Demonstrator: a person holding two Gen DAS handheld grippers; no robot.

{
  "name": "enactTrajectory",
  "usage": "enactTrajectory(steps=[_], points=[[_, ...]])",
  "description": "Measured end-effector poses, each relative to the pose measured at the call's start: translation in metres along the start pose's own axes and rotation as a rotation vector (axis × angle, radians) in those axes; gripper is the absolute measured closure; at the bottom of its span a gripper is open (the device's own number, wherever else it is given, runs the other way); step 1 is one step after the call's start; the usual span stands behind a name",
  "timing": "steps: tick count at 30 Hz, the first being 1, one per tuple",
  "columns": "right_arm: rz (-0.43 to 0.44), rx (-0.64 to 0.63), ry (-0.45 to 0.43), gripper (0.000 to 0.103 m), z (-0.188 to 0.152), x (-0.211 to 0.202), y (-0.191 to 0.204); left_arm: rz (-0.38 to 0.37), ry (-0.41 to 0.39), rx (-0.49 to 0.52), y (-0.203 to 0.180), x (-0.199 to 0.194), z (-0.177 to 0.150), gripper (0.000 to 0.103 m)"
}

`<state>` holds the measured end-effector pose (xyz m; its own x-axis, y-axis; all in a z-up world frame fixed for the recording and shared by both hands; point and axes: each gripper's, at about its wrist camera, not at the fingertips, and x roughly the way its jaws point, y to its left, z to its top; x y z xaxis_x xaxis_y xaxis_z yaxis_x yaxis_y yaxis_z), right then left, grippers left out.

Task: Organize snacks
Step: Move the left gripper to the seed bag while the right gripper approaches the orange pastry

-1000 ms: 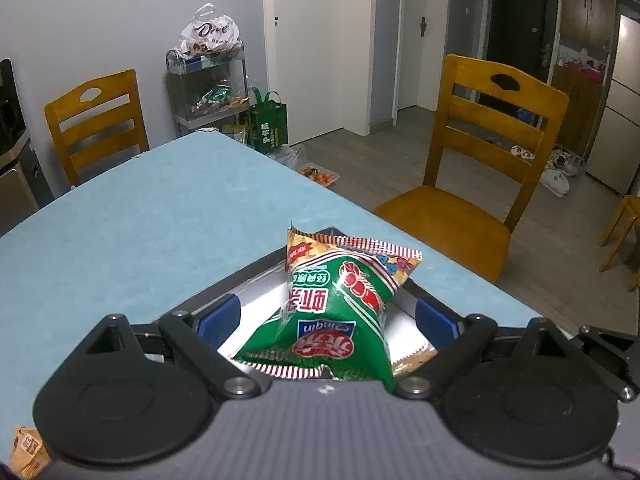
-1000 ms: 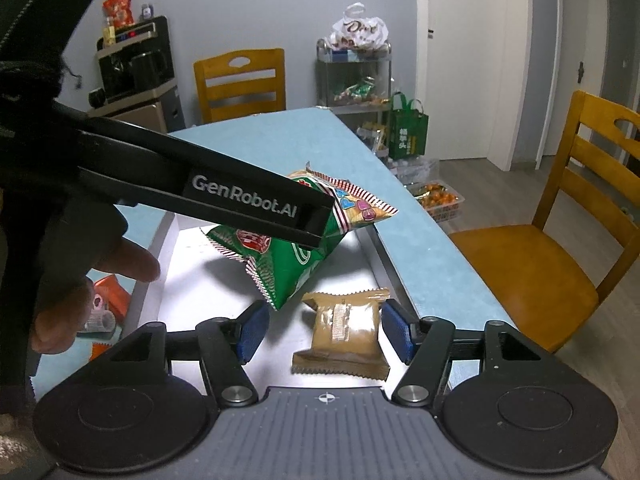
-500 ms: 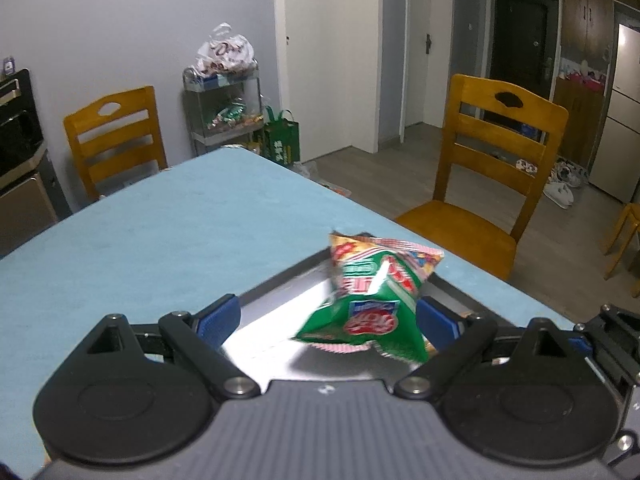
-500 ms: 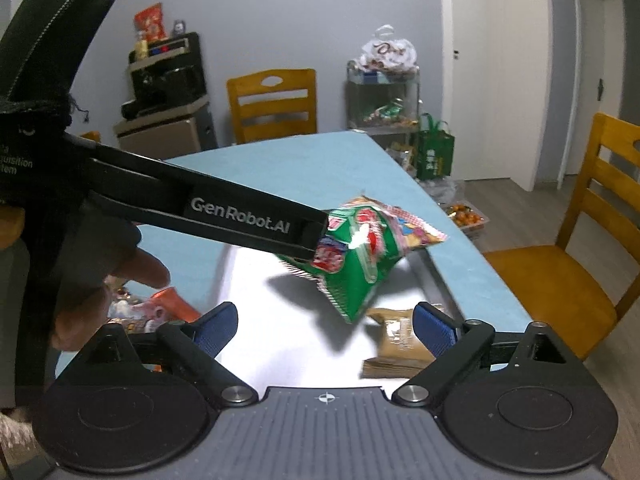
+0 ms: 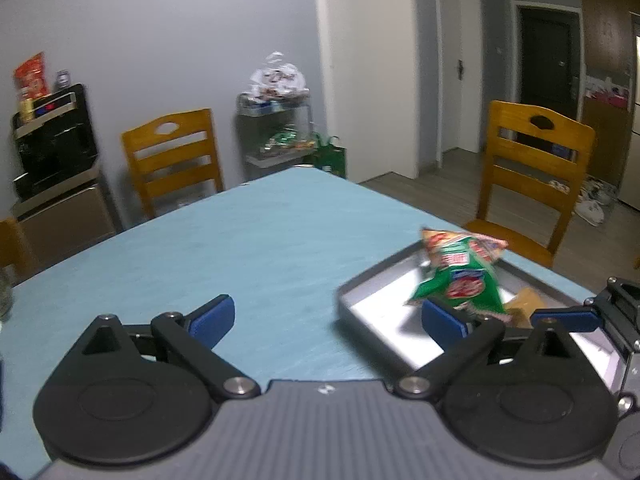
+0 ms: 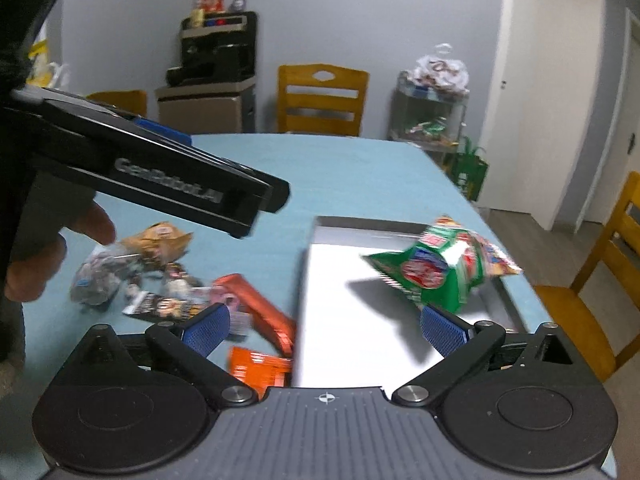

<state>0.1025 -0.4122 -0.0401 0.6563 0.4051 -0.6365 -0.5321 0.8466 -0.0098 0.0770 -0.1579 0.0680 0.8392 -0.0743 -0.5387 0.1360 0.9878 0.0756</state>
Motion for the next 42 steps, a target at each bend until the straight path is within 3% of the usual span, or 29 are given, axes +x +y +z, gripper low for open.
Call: enactTrajectory(steps=[10, 17, 23, 27, 35, 42], points=[[0.060, -0.064, 0.021, 0.000, 0.007, 0.007, 0.050, 0.073, 0.016, -0.105, 0.083, -0.043, -0.035, 0.002], [0.080, -0.087, 0.009, 0.000, 0.007, 0.004, 0.069, 0.190, 0.008, -0.146, 0.129, -0.058, -0.060, 0.002], [0.114, -0.107, -0.011, 0.000, 0.000, 0.002, 0.082, 0.166, 0.064, -0.274, 0.164, -0.053, -0.083, 0.002], [0.140, -0.134, -0.022, 0.000, -0.007, 0.003, 0.092, 0.180, 0.096, -0.271, 0.164, -0.046, -0.089, 0.001], [0.142, -0.226, 0.014, 0.000, -0.019, 0.009, 0.100, 0.134, 0.181, -0.125, 0.137, -0.033, -0.111, 0.001], [0.148, -0.169, 0.045, 0.000, -0.032, 0.007, 0.076, 0.068, 0.185, -0.121, 0.135, -0.024, -0.118, 0.001]])
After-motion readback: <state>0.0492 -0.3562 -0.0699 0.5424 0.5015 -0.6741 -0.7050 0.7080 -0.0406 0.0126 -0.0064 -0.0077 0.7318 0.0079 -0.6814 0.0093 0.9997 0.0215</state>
